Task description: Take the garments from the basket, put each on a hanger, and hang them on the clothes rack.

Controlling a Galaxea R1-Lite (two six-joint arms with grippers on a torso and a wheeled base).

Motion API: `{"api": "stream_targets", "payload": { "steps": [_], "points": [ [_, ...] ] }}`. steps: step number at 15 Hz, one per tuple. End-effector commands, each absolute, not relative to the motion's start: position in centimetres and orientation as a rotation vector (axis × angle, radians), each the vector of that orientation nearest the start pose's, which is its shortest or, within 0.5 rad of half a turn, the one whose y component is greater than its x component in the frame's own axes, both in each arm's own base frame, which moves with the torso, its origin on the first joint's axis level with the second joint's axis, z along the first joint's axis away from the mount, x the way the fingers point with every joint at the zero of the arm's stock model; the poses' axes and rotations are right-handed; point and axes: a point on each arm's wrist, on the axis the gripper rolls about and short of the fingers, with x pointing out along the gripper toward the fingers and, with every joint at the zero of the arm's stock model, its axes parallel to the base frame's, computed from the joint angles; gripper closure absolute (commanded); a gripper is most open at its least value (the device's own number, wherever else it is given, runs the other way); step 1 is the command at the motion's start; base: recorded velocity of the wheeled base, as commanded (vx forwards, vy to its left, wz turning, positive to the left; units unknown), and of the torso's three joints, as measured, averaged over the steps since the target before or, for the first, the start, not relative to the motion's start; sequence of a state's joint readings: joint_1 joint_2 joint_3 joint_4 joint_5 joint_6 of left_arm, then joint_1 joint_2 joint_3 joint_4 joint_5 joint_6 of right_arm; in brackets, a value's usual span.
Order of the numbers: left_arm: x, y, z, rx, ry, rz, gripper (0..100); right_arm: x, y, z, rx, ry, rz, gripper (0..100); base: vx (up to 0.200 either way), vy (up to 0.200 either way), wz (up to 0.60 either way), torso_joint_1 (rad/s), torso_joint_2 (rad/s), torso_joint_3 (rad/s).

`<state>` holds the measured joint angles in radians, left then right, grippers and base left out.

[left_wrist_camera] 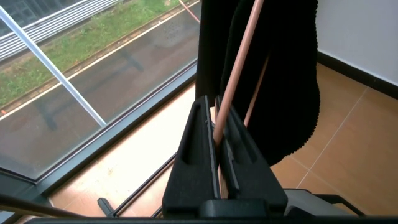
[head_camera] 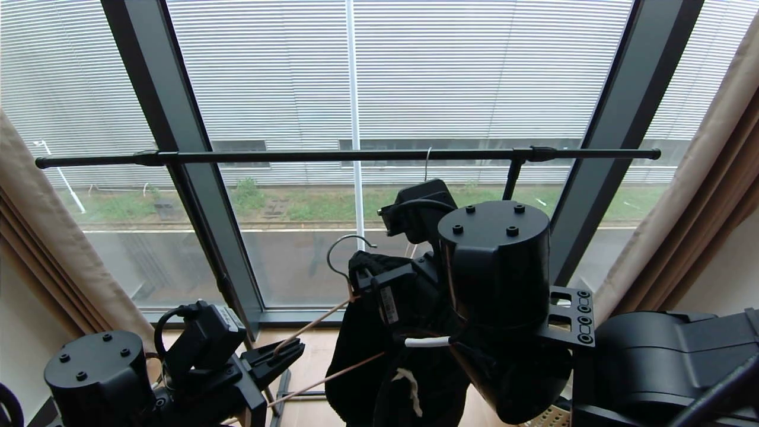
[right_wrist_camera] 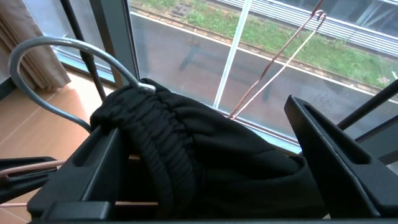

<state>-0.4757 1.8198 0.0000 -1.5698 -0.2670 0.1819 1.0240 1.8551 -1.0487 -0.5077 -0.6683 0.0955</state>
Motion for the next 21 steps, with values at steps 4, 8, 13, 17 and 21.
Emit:
{"api": "stream_targets", "payload": {
  "steps": [4, 8, 13, 17, 21],
  "points": [
    [17.6, -10.1, 7.7, 0.200, 0.189, -0.774, 100, 20.2, 30.1, 18.0, -0.139, 0.208, 0.282, 0, 0.000, 0.000, 0.00, 0.000, 0.00, 0.000],
    [17.7, -10.0, 7.7, 0.200, 0.189, -0.771, 100, 20.8, 30.2, 17.5, -0.159, 0.212, 0.224, 0, 0.000, 0.000, 0.00, 0.000, 0.00, 0.000],
    [17.9, -9.6, 7.6, 0.177, 0.202, -0.744, 100, 20.2, 29.7, 16.9, -0.199, 0.227, 0.234, 0, 0.000, 0.000, 0.00, 0.000, 0.00, 0.000],
    [17.9, -9.6, 7.6, 0.176, 0.203, -0.744, 100, 19.4, 29.8, 16.6, -0.219, 0.234, 0.260, 0, 0.000, 0.000, 0.00, 0.000, 0.00, 0.000],
    [17.9, -9.6, 7.6, 0.176, 0.203, -0.744, 100, 19.0, 29.9, 16.5, -0.224, 0.237, 0.274, 0, 0.000, 0.000, 0.00, 0.000, 0.00, 0.000]
  ]
}}
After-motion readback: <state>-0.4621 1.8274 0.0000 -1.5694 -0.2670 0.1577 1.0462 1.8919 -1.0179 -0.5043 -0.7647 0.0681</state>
